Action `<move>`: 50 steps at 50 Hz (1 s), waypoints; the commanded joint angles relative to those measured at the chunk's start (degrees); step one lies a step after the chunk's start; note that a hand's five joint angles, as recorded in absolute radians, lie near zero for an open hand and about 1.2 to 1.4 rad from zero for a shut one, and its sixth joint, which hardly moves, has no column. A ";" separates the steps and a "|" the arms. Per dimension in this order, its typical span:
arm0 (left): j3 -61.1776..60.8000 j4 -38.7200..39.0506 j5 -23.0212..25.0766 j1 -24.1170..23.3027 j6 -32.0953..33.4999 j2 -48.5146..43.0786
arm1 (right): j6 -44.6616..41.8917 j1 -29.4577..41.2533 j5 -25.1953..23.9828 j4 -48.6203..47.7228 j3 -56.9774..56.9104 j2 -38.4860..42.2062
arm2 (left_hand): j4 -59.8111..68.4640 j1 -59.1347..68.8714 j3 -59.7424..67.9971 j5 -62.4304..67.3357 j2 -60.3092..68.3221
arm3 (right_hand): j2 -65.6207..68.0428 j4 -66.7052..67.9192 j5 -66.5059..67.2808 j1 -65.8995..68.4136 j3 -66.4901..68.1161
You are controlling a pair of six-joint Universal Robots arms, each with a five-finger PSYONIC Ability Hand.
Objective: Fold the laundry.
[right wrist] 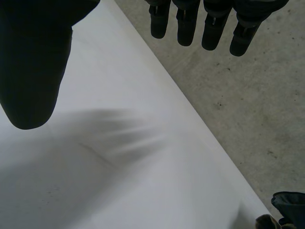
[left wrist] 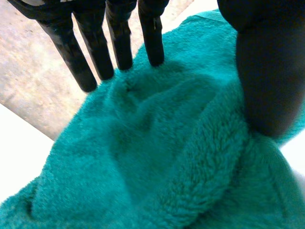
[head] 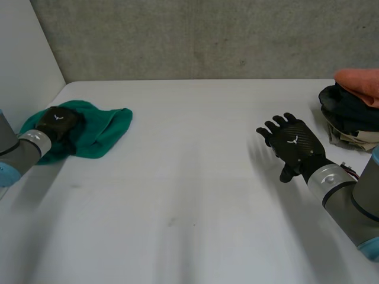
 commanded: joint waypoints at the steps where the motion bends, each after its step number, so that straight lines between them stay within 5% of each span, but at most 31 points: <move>1: -0.08 5.25 -0.42 -0.71 -2.70 -0.19 | 0.09 0.10 0.14 -0.05 0.03 1.11 | 23.40 21.34 23.64 23.54 23.49 | -2.12 -2.27 -2.86 -2.92 -2.11; 6: -0.08 7.01 -0.33 -0.97 -4.82 -0.10 | 0.09 0.10 0.32 -0.05 0.11 1.64 | 52.94 50.87 53.18 53.07 53.03 | -2.12 -2.27 -2.86 -2.92 -2.11; 16: -3.41 7.63 -5.25 -6.59 -9.29 7.88 | 0.18 0.10 0.58 -0.23 -0.06 1.64 | 53.01 50.94 53.25 53.14 53.10 | -2.12 -2.27 -2.86 -2.92 -2.11; 30: -10.45 13.08 -10.17 -24.08 -34.96 37.78 | 1.15 -0.42 5.15 -0.40 -0.59 -0.20 | 53.01 50.94 53.25 53.14 53.10 | -2.12 -2.27 -2.86 -2.92 -2.11; 39: -10.09 13.08 -11.22 -36.03 -36.11 38.40 | 5.27 -4.02 5.76 -0.32 -0.94 -2.75 | 53.01 50.94 53.25 53.14 53.10 | -2.12 -2.27 -2.86 -2.92 -2.11; 50: -16.07 10.97 -15.44 -38.15 -34.53 35.24 | 11.25 -5.88 5.24 1.17 -2.52 -3.19 | 53.01 50.94 53.25 53.14 53.10 | -2.12 -2.27 -2.86 -2.92 -2.11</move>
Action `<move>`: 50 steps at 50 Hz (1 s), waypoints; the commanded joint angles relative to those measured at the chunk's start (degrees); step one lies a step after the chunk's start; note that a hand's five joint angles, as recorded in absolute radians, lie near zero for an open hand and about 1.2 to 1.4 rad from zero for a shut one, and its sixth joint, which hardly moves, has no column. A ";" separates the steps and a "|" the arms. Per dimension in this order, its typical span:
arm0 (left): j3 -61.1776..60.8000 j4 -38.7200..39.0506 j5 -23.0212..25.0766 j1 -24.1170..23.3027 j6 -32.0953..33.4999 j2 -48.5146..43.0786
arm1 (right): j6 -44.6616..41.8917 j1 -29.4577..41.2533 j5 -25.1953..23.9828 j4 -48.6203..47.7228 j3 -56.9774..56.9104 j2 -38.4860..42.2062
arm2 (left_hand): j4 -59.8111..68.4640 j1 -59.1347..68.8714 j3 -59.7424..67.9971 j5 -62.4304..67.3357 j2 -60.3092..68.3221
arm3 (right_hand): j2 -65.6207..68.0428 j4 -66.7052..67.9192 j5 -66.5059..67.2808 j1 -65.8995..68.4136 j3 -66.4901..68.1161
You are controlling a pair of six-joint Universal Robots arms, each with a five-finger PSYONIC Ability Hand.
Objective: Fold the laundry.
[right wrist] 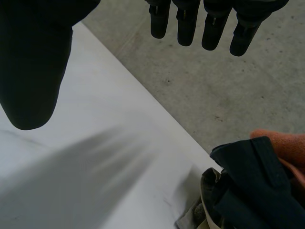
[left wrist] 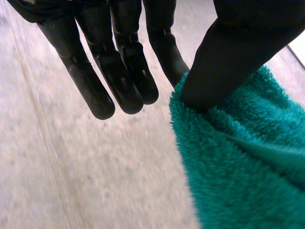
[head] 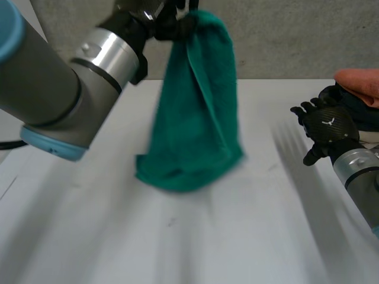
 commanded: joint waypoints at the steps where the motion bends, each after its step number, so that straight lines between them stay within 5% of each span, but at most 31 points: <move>1: -4.49 -2.24 -3.51 -0.22 1.99 -2.65 | 3.43 -0.28 -0.46 2.04 -1.05 0.12 | 11.21 14.73 11.67 14.37 11.51 | -2.12 -2.27 -2.86 -2.92 -2.11; 7: -6.08 -4.61 -4.48 -0.48 5.68 -2.30 | 7.56 0.51 -2.13 11.88 -4.73 1.43 | 11.21 14.73 11.67 14.37 11.51 | -2.12 -2.27 -2.86 -2.92 -2.11; 14: -8.10 -7.25 -4.48 -1.45 6.48 2.71 | 21.52 4.28 -13.45 26.27 -15.36 11.18 | 11.21 14.73 11.67 14.37 11.51 | -2.12 -2.27 -2.86 -2.92 -2.11; 19: -9.68 -7.16 -4.57 -1.45 6.39 4.21 | 22.33 6.40 -17.60 32.81 -17.57 13.83 | 11.21 14.73 11.67 14.37 11.51 | -2.12 -2.27 -2.86 -2.92 -2.11; 21: -10.47 -7.34 -4.57 -1.36 6.39 4.21 | 22.51 6.49 -16.99 32.03 -18.01 14.27 | 11.21 14.73 11.67 14.37 11.51 | 10.26 10.11 9.52 9.46 10.27; 23: -11.35 -7.43 -4.57 -0.58 6.48 4.21 | 23.12 6.57 -16.11 30.62 -18.01 14.71 | 11.21 14.73 11.67 14.37 11.51 | 41.20 41.04 40.45 40.39 41.20; 24: -11.53 -7.51 -4.57 -0.48 6.48 4.21 | 23.39 6.49 -14.11 28.96 -18.19 14.97 | 11.21 14.73 11.67 14.37 11.51 | 67.62 67.46 66.87 66.81 67.62; 31: -14.95 -7.95 -4.57 4.69 6.48 4.38 | 16.55 6.40 0.23 21.48 -17.84 8.58 | 11.21 14.73 11.67 14.37 11.51 | 67.88 67.73 67.14 67.08 67.89; 41: -16.98 -16.38 -4.39 10.94 9.46 3.95 | -9.73 6.31 -0.29 28.66 -16.08 -12.00 | 11.21 14.73 11.67 14.37 11.51 | 67.88 67.73 67.14 67.08 67.89; 50: -18.56 -19.20 -4.22 12.08 14.12 -2.38 | -15.45 6.57 -0.11 44.31 -19.77 -10.97 | 11.21 14.73 11.67 14.37 11.51 | 67.88 67.73 67.14 67.08 67.89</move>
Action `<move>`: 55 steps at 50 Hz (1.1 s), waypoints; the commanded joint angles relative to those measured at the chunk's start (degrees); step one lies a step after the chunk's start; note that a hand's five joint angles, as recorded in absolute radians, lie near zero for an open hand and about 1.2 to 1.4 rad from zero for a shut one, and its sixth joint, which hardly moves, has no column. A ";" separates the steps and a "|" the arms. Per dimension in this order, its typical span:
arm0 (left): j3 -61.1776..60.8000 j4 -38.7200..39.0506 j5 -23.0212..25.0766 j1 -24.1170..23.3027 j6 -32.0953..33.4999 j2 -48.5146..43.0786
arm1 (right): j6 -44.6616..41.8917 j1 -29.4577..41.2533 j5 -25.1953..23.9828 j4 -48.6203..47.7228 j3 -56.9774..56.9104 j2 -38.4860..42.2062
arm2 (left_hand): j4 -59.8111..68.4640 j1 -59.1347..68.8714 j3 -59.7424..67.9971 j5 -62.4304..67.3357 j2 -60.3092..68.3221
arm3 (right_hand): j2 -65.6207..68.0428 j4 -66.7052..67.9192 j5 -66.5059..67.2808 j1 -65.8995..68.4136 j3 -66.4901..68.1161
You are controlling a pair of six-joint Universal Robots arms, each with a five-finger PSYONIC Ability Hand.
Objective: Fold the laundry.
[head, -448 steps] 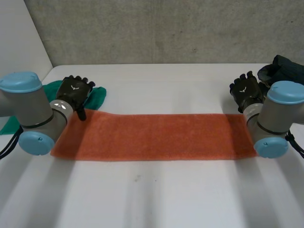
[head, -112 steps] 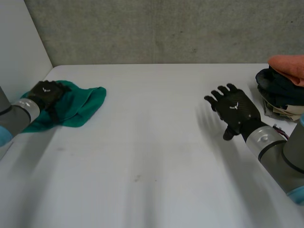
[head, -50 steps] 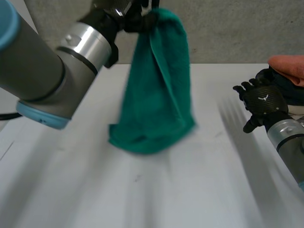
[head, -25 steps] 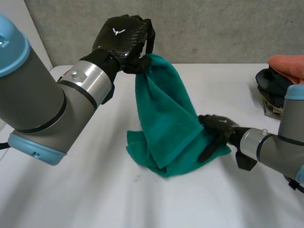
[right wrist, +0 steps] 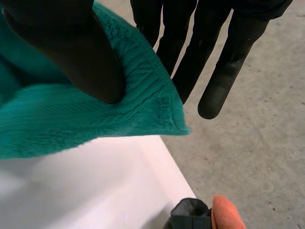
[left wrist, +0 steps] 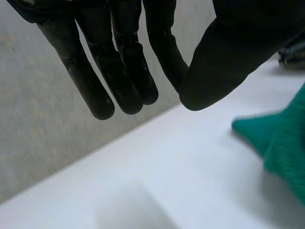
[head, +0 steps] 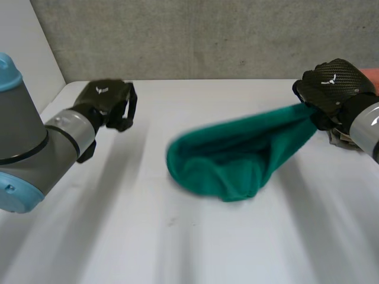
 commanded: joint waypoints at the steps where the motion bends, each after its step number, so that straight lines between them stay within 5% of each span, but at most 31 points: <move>1: -0.55 -0.93 0.14 0.18 3.43 -5.33 | -3.56 0.51 0.34 10.81 -3.82 4.98 | 11.18 13.91 11.64 13.66 11.48 | 12.38 11.44 13.88 14.59 12.10; 6: 1.03 1.60 0.05 -0.17 2.64 -8.23 | -1.20 3.94 0.78 10.47 -5.94 9.91 | 11.18 13.91 11.64 13.66 11.48 | 12.38 11.44 13.88 14.59 12.10; 10: 0.60 2.14 -0.21 -1.75 1.59 -9.38 | 2.84 6.14 2.10 8.28 -6.38 13.25 | -31.81 -29.08 -31.34 -29.32 -31.51 | 12.38 11.44 13.88 14.59 12.10; 18: -6.50 1.79 -0.21 -8.08 -7.27 -6.76 | 6.01 6.32 4.12 1.25 -4.01 13.70 | -45.48 -42.75 -45.01 -42.99 -45.18 | 12.38 11.44 13.88 14.59 12.10; 30: -15.05 6.09 -1.53 -13.36 -9.84 -6.13 | 11.02 5.61 8.87 -5.70 -3.74 12.73 | -33.55 -30.82 -33.08 -31.06 -33.25 | 12.38 11.44 13.88 14.59 12.10; 47: -1.88 8.38 -1.88 -19.42 -9.05 -20.18 | 11.29 5.70 9.13 -8.07 -1.63 13.17 | -32.71 -29.98 -32.24 -30.23 -32.41 | 12.38 11.44 13.88 14.59 12.10; 52: 1.73 7.68 -3.46 -19.42 -8.61 -22.13 | 12.25 5.26 9.13 -8.87 -1.89 13.00 | 8.40 11.13 8.87 10.88 8.70 | 12.38 11.44 13.88 14.59 12.10; 55: 2.44 7.50 -6.01 -18.72 -8.52 -20.55 | 11.64 5.26 9.22 -8.69 -2.51 12.56 | 11.18 13.91 11.64 13.66 11.48 | 12.38 11.44 13.88 14.59 12.10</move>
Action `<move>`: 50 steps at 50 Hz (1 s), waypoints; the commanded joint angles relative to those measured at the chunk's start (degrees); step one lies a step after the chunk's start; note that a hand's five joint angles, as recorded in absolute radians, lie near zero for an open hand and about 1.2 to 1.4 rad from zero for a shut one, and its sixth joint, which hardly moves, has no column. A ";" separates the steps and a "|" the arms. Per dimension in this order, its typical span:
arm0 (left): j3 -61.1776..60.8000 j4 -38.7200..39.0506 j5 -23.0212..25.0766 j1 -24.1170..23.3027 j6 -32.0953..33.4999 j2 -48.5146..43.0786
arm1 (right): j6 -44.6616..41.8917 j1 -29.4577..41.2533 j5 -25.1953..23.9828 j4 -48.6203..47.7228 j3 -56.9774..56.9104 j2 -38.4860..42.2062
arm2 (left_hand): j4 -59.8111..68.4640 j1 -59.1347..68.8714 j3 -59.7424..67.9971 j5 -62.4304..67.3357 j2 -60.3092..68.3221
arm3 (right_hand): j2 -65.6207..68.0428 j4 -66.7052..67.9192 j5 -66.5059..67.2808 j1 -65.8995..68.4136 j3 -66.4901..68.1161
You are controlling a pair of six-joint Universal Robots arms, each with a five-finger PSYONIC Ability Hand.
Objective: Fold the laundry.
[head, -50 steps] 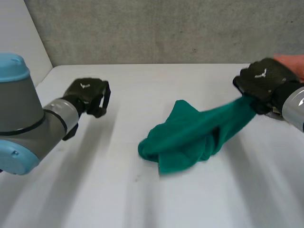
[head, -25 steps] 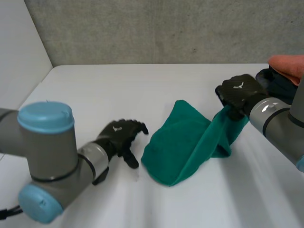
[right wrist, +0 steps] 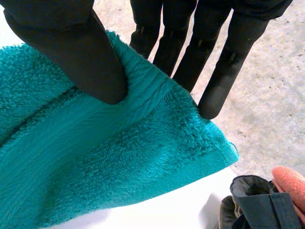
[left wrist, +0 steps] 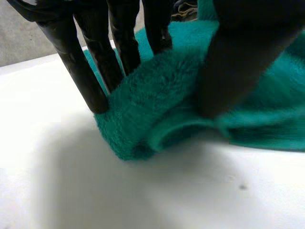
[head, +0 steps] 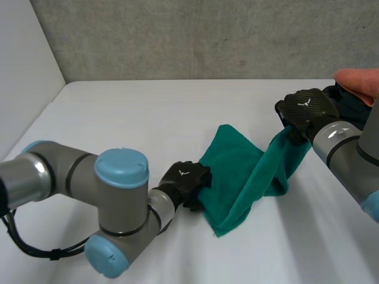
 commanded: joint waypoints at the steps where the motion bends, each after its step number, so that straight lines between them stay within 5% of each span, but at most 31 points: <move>1: 2.73 -0.80 -4.12 1.07 0.55 1.74 | -0.20 -0.31 0.19 -0.13 -1.12 -0.74 | 24.59 22.25 24.09 25.00 23.72 | 12.38 11.28 13.53 14.59 11.90; 15: 0.79 -0.01 -6.14 8.18 1.25 34.18 | -7.84 -0.48 -3.50 15.32 -9.54 -15.76 | 24.59 22.25 24.09 25.00 23.72 | 12.38 11.28 13.53 14.59 11.90; 22: 0.80 -2.38 -6.05 10.91 8.01 34.10 | -12.32 -3.29 -4.03 24.03 -12.38 -16.13 | 24.59 22.25 24.09 25.00 23.72 | 12.38 11.28 13.53 14.59 11.90; 29: -0.61 -4.58 -6.32 11.26 18.56 22.69 | -13.65 -2.59 -3.77 24.66 -10.53 -7.87 | 24.59 22.25 24.09 25.00 23.72 | 12.38 11.28 13.53 14.59 11.90; 39: 13.26 5.16 -6.05 15.13 21.29 8.62 | -7.94 -1.89 -0.35 2.53 -14.47 3.82 | 24.59 22.25 24.09 25.00 23.72 | 12.38 11.28 13.53 14.59 11.90; 46: 25.49 24.75 -5.27 16.98 20.77 7.99 | -5.39 0.13 6.16 -24.94 -21.95 4.10 | 24.59 22.25 24.09 25.00 23.72 | 12.38 11.28 13.53 14.59 11.90; 50: 25.67 33.29 -2.54 17.33 20.50 10.44 | -5.65 1.53 5.99 -30.98 -21.60 2.34 | 24.59 22.25 24.09 25.00 23.72 | 12.38 11.28 13.53 14.59 11.90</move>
